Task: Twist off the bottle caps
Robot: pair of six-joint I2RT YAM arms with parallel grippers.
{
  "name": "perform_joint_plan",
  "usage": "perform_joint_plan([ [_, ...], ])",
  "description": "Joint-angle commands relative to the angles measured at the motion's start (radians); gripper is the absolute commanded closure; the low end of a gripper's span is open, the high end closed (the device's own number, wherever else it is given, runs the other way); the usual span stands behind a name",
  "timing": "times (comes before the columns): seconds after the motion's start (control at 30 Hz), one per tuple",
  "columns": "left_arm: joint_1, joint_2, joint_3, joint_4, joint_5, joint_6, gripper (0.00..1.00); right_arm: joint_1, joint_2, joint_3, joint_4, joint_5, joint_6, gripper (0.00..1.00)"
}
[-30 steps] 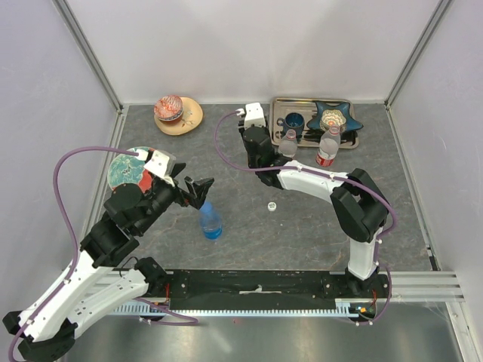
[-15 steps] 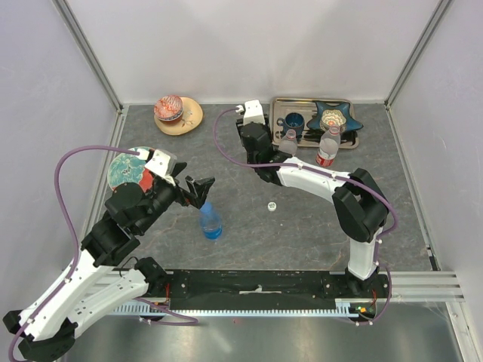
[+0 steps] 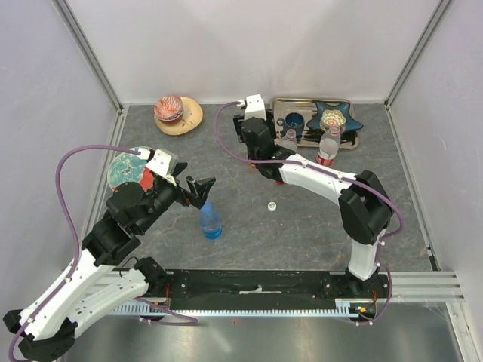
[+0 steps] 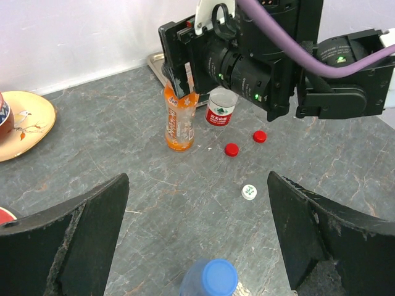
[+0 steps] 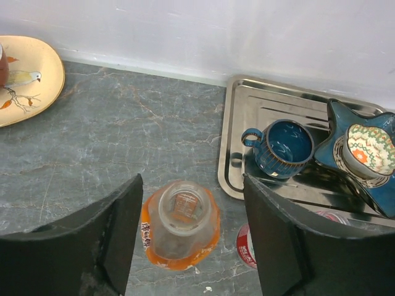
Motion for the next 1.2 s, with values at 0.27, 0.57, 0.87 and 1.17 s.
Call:
perform_joint_plan([
  [0.27, -0.002, 0.017, 0.045, 0.022, -0.115, -0.029, 0.00, 0.019, -0.366, 0.033, -0.189, -0.107, 0.171, 0.22],
  [0.57, -0.002, -0.005, 0.088, -0.061, -0.597, -0.083, 0.00, 0.195, -0.588, -0.210, -0.362, -0.587, 0.211, 0.28],
  [0.87, -0.002, -0.058, 0.079, -0.090, -0.689, -0.074, 0.00, 0.306, -0.584, -0.310, -0.248, -0.607, 0.303, 0.19],
  [1.17, -0.002, -0.075, 0.065, -0.156, -0.631, -0.125, 0.00, 0.359, -0.446, -0.230, -0.176, -0.630, 0.337, 0.18],
])
